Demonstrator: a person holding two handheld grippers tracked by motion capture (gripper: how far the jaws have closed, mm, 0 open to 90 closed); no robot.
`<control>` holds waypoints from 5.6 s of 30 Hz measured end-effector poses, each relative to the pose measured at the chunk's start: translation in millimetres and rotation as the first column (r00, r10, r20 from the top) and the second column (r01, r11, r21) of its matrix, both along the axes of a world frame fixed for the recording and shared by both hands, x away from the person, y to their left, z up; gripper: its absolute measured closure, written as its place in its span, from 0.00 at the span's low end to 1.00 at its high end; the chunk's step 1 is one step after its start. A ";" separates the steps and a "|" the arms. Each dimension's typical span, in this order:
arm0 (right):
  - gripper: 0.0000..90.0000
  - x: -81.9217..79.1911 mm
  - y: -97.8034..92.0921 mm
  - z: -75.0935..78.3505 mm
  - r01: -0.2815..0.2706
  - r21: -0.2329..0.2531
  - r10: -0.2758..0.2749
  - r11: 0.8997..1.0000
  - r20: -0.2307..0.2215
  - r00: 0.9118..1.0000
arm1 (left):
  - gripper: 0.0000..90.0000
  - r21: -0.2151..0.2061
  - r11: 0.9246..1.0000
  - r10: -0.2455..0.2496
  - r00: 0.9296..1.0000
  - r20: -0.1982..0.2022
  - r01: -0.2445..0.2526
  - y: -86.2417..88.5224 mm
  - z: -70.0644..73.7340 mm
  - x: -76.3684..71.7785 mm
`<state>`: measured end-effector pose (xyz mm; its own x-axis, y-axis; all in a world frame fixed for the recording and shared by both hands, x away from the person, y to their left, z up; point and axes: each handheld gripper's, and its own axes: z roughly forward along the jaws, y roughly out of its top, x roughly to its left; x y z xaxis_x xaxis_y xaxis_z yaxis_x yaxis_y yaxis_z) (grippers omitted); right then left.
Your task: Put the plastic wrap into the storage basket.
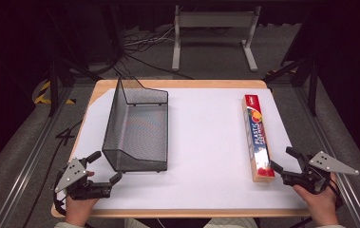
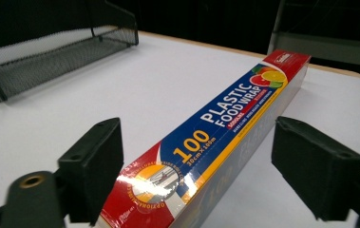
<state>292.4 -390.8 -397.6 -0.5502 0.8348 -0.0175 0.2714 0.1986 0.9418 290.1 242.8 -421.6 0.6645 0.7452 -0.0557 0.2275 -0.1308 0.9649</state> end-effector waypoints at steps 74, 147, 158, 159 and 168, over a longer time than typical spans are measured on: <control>0.32 163.8 72.4 35.0 0.194 -0.345 -0.368 0.918 -0.560 0.742 | 0.00 0.036 0.999 0.022 1.000 -0.019 -0.021 1.2 -5.7 -0.4; 0.46 165.4 91.9 67.6 0.366 -0.257 -0.438 0.894 -0.670 0.599 | 0.01 0.027 0.999 0.019 0.999 -0.030 -0.018 3.8 -5.3 -0.6; 0.46 153.6 97.7 88.2 0.335 -0.159 -0.352 0.929 -0.660 0.663 | 0.01 0.029 0.999 0.019 0.999 -0.031 -0.018 3.8 -5.4 -0.7; 0.46 152.9 98.3 89.2 0.331 -0.153 -0.346 0.931 -0.660 0.667 | 0.01 0.030 0.999 0.018 0.999 -0.030 -0.018 3.8 -5.3 -0.8; 0.46 147.1 112.4 101.5 0.297 -0.107 -0.290 0.949 -0.662 0.691 | 0.02 0.026 0.999 0.026 1.000 -0.015 -0.026 3.6 -4.4 -3.4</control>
<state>439.5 -278.3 -296.0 -0.1442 0.9542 0.2621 0.8672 -0.0058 0.4979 286.7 246.3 -426.0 0.6439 0.7637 -0.0465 0.2463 -0.1493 0.9576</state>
